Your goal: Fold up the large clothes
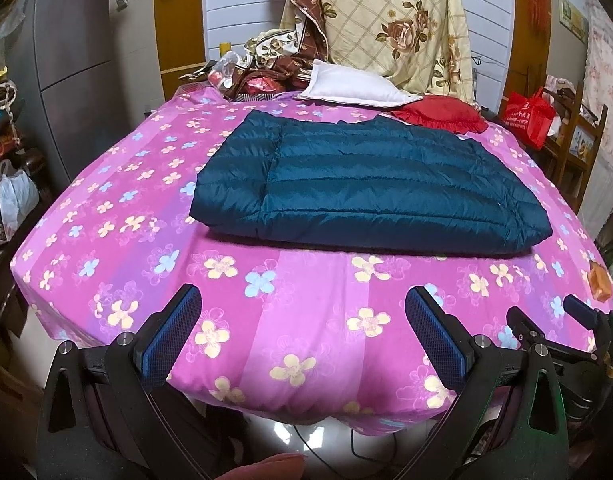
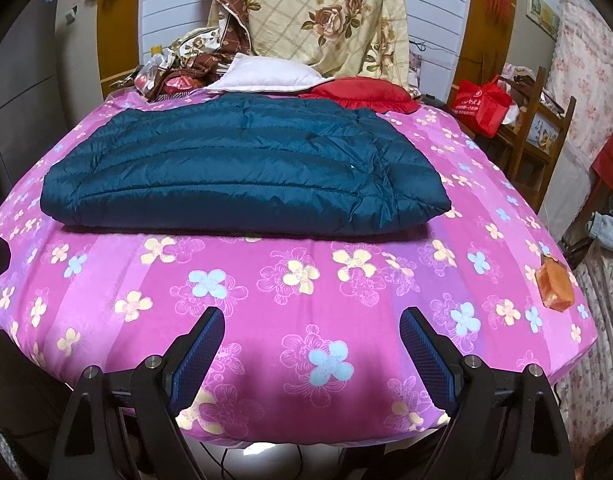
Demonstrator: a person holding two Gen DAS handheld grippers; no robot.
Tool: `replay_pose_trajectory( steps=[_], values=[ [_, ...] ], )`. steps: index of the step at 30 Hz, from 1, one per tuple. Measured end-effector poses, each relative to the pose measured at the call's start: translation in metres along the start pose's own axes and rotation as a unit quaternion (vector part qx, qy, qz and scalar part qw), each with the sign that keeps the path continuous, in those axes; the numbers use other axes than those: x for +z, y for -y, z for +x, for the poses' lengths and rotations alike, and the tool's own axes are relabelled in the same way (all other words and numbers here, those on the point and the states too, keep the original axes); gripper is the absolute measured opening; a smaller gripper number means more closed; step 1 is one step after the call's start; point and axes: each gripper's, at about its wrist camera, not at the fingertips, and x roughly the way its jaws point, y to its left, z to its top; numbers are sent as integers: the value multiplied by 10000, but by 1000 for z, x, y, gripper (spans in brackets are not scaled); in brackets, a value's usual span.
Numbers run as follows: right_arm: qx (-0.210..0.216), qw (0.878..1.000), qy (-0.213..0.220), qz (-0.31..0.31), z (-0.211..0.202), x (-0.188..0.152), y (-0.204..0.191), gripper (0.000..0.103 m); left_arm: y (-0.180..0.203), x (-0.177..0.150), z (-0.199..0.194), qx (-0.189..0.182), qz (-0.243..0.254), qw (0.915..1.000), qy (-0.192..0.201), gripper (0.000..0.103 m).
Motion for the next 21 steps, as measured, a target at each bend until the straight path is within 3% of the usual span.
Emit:
replay_pose_trajectory(
  steps=[21],
  values=[
    [37,10000,-65,-58,6,-5,-5,88,-2,-5,11,-26,9,9998,-177,102]
  ],
)
